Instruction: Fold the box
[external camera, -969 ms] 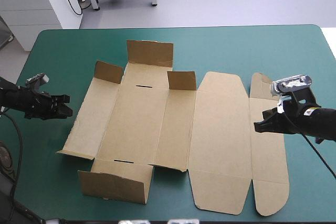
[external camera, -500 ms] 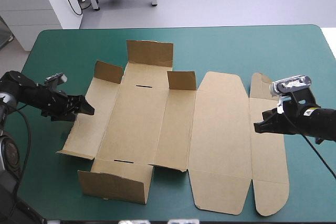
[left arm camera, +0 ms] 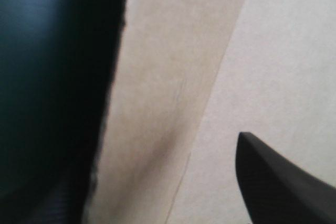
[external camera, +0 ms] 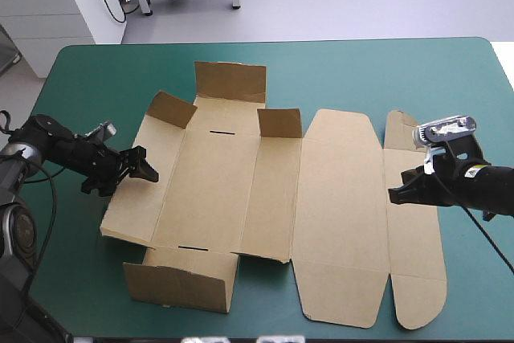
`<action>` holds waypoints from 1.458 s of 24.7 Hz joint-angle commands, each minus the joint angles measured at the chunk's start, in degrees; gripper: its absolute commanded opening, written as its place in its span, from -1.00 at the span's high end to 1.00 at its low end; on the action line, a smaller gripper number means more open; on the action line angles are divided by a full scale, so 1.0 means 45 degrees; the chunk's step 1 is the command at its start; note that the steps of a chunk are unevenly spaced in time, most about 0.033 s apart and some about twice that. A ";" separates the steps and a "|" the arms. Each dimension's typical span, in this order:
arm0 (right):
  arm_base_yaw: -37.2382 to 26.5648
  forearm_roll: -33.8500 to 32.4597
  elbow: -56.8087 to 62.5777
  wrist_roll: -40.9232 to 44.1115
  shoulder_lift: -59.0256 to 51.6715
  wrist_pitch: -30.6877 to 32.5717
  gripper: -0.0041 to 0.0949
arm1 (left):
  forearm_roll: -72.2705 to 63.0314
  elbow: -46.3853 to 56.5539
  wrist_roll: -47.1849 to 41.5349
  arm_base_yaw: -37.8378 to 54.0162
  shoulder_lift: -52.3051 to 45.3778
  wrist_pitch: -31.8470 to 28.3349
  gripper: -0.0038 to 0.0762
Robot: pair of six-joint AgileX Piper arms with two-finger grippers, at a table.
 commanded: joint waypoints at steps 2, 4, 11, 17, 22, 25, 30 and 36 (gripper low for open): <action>-0.0109 0.0217 -0.0258 -0.0188 -0.0190 -0.0409 0.92 | -0.1295 -0.0007 0.0000 -0.0067 -0.0597 0.1290 0.25; -0.0109 0.0158 -0.0258 -0.0188 -0.0190 -0.0409 0.92 | -0.1243 -0.0007 0.0000 -0.0067 -0.0796 0.1290 0.53; -0.0109 0.0062 -0.0258 -0.0188 -0.0190 -0.0507 0.92 | -0.0490 -0.0297 0.2071 -0.1241 -0.1624 0.1314 0.92; -0.0109 0.0062 -0.0258 -0.0188 -0.0190 -0.0507 0.92 | 0.4002 -0.2968 0.1141 -0.3629 -0.1686 0.1269 0.92; -0.0109 0.0062 -0.0258 -0.0188 -0.0190 -0.0507 0.92 | 0.5672 -0.5092 0.1669 -0.5066 -0.1656 0.1219 0.92; -0.0109 0.0062 -0.0258 -0.0188 -0.0190 -0.0507 0.92 | 0.7231 -0.6059 0.2223 -0.6123 -0.1584 0.1219 0.92; -0.0109 0.0050 -0.0258 -0.0188 -0.0190 -0.0554 0.92 | 1.1480 -0.6799 0.3822 -0.8051 -0.1195 0.1004 0.92; -0.0109 0.0000 -0.0258 -0.0188 -0.0190 -0.0499 0.92 | 1.5464 -0.6799 0.4236 -1.0076 -0.0569 -0.1060 0.92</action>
